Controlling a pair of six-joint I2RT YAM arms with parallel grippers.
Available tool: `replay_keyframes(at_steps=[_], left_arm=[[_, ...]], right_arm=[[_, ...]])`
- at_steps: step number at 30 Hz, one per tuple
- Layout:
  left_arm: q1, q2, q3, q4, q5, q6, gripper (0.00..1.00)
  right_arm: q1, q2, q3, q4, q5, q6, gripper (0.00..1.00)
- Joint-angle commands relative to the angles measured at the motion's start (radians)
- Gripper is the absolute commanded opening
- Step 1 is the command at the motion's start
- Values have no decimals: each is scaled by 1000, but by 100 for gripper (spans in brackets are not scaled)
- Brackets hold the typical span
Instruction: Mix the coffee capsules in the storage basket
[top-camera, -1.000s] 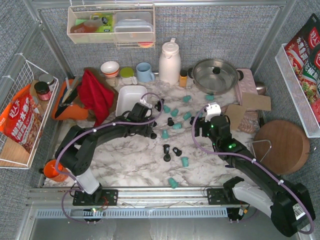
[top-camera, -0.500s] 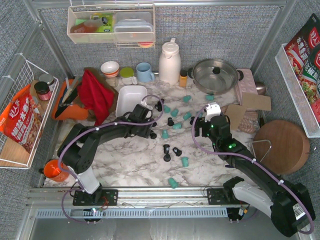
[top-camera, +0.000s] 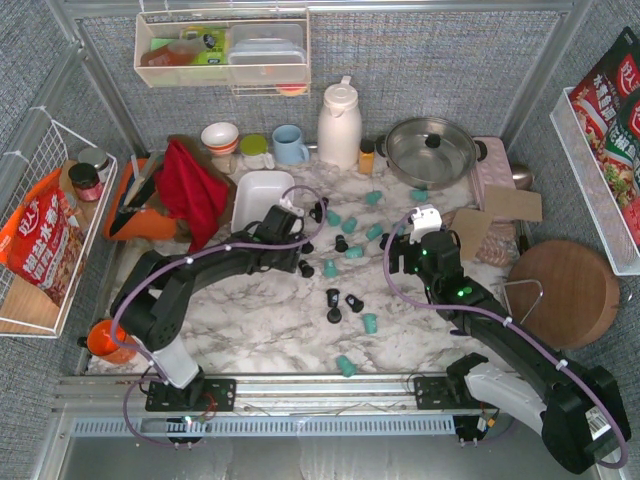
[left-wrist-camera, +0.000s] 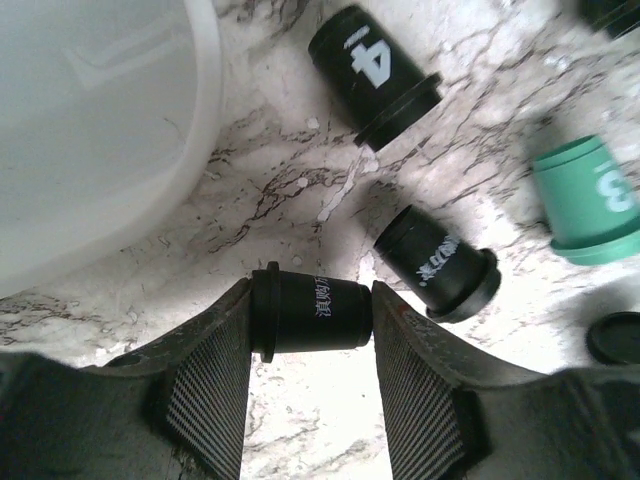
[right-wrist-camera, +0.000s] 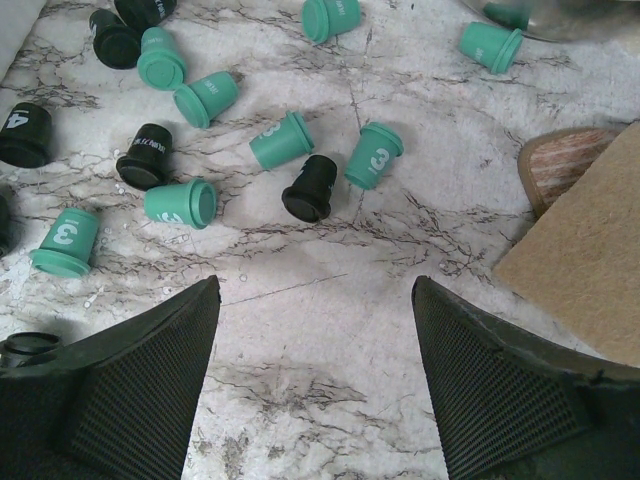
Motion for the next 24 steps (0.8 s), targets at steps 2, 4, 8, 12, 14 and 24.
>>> replay_keyframes(at_steps=[2,4,8,12,14,24], left_arm=[[0,-64,51,-25,9,-41,52],[-1,-99,84,-31,17,-56,52],[3,-150,136,-17,-45,-91,53],[49,-129,160,28,-168,-119,54],[94,-95,173,39,-186,-150,54],[169,9,193,50,-139,-225,65]], right_arm=[[0,-2,11,10,-4,-3,82],[0,0,13,10,-7,-1,82],[1,12,19,9,-22,2,82],[0,20,24,7,-35,4,82],[0,23,27,1,-42,4,82],[0,45,41,-13,-51,2,82]])
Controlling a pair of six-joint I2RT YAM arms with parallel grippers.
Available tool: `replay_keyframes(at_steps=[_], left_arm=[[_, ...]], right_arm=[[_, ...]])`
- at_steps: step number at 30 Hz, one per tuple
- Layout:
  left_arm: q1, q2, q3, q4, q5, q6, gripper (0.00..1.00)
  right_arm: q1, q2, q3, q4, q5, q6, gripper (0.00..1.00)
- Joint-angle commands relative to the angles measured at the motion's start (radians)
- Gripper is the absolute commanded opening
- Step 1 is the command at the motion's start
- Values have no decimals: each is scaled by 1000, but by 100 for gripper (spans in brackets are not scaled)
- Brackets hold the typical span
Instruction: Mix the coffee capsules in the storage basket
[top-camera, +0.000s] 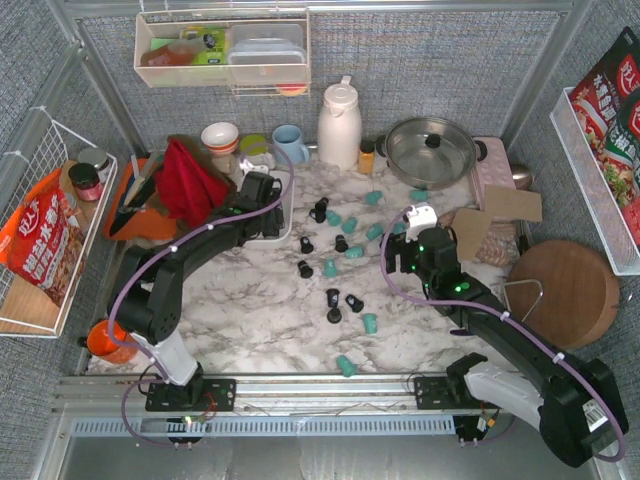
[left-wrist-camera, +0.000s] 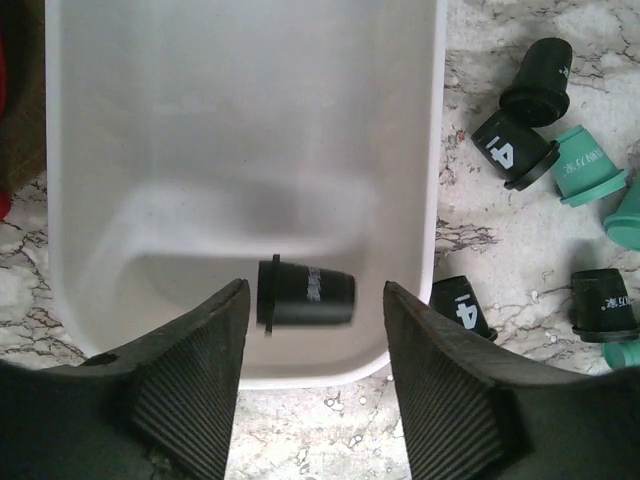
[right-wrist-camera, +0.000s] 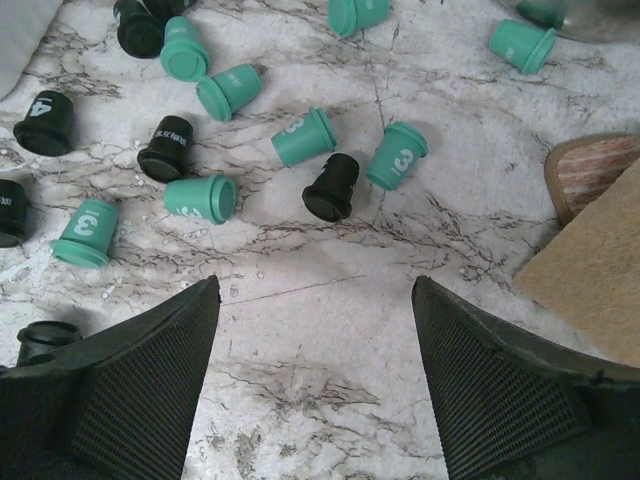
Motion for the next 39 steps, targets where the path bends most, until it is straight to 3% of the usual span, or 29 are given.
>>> replay_keyframes(at_steps=[1,5,15,20,25,32,39], left_arm=[[3,-2,-6,38,8,-33,68],[1,-71,-64,75,40,-22,81],[-72,-280,-178,77,37,-9,79],[-74,-371,-213,67,58,36,80],[-73,-418,-160,-55,30,102,81],[-74,-493,-212,-30,63,105,82],[-74,-508,-215,-26,94,96,83]], right_arm=[[1,16,14,0,-9,1,82],[0,30,20,-3,-19,4,82],[22,107,17,74,-85,107,82],[65,242,61,115,-60,104,82],[78,411,137,108,-66,136,82],[161,601,230,132,-4,167,82],[194,681,296,92,118,147,81]])
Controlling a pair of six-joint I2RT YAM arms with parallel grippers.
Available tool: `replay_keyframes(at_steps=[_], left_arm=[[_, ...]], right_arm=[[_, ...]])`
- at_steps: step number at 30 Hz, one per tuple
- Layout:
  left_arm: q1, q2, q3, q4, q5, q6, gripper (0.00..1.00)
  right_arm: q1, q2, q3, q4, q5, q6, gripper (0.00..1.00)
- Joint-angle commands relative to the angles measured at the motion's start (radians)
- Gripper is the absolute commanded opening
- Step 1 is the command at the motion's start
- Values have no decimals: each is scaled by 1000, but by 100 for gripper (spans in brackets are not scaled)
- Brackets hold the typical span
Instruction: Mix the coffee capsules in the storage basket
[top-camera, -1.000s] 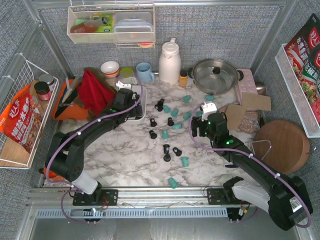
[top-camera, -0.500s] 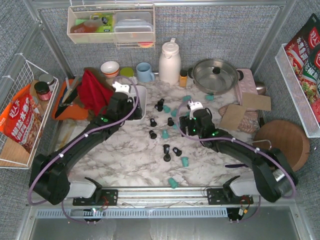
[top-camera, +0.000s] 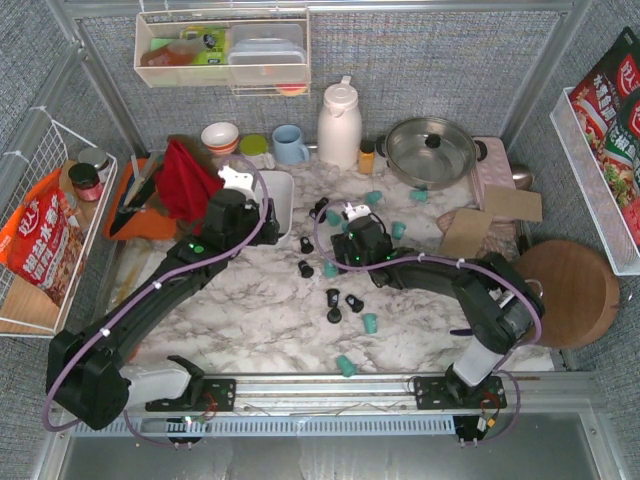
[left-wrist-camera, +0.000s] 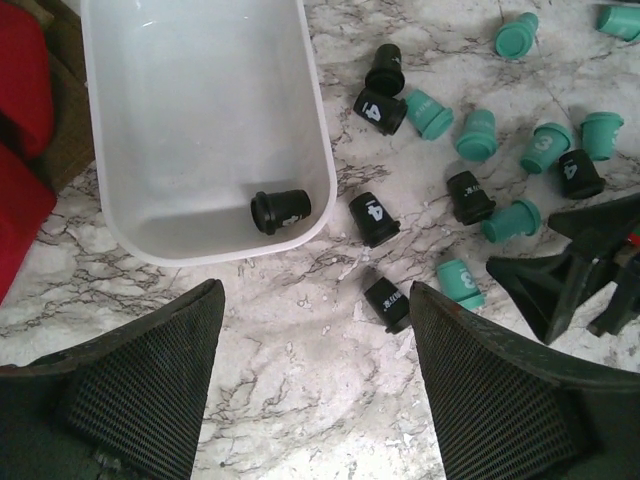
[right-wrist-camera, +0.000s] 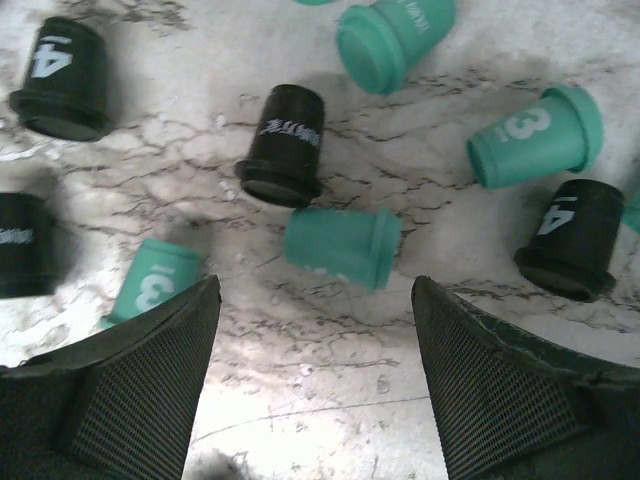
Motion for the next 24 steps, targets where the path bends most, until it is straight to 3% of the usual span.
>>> replay_keyframes(at_steps=[1,12,24], left_arm=[[0,-17,-6,22,39,-1,83],[1,-35,-40,71,59,-22,84],[1,-40,-107,177,81,-53,86]], right_arm=[[5,29,26,-12,110,-7,81],[5,106,68,25,48,-16,70],[5,35,19,51,10,-47,45]])
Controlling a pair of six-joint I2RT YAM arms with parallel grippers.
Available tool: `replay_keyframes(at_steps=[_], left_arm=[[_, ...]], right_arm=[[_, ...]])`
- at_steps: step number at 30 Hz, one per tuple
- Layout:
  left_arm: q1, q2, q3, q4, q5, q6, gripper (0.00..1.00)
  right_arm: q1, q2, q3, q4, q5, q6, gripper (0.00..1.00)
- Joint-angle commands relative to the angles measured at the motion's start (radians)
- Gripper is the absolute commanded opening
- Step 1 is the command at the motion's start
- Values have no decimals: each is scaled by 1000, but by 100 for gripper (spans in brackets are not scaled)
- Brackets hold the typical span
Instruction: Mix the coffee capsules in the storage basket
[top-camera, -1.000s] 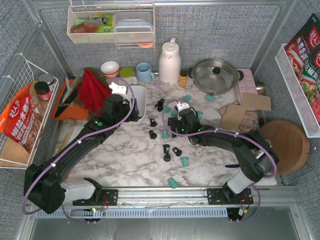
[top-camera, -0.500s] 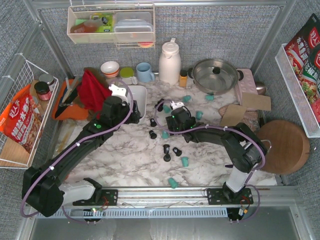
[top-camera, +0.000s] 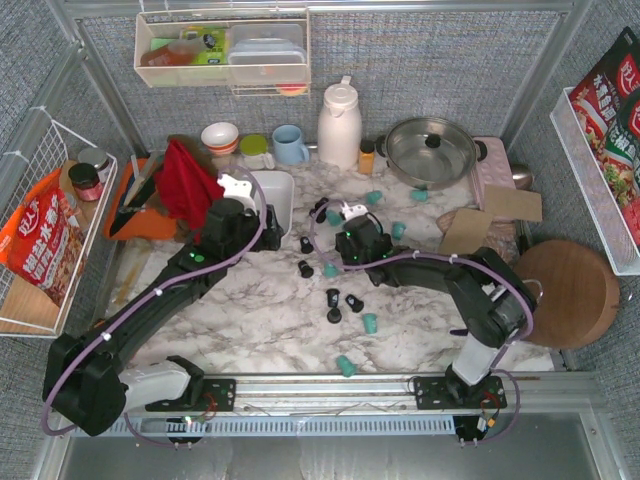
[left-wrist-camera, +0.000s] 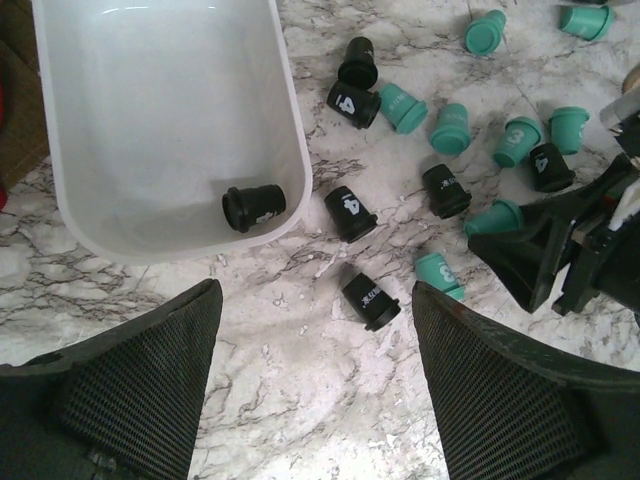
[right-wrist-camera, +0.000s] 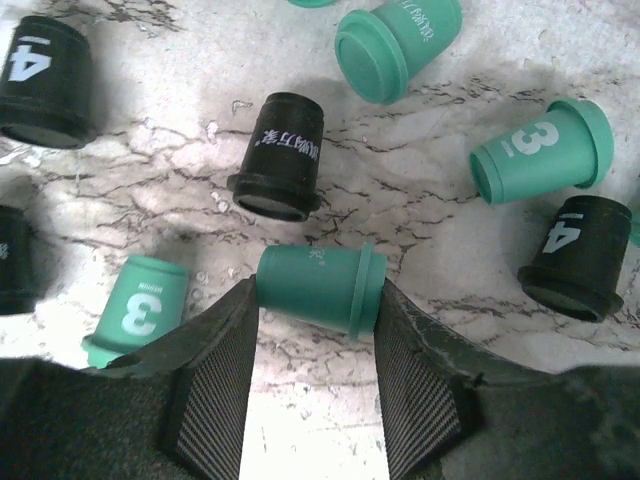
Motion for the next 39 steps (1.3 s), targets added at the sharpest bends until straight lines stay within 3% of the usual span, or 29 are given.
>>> replay_keyframes(at_steps=[1,5,8,12,20,28,39], left_arm=[[1,3,-21,99,35,-25,85],[1,41,-10,144,141,-35,85],[0,88,10,175,260,-37,84],[-10,136,35,211,363,-40,82],[-57,174,71,243,442,-25,79],[-97,210,86,260,548,-20,73],[-153,242,75,323,586,-34,69]], right_arm=[[1,-66,-35,52,-46,-38,44],[1,-184,-124,139,-189,-143,44],[1,-320,-244,327,-336,-243,53],[1,-440,-349,488,-445,-400,54],[-1,-505,-468,662,-563,-719,44],[-2,-499,-527,811,-570,-756,39],[-1,-552,-525,782,-561,-768,39]])
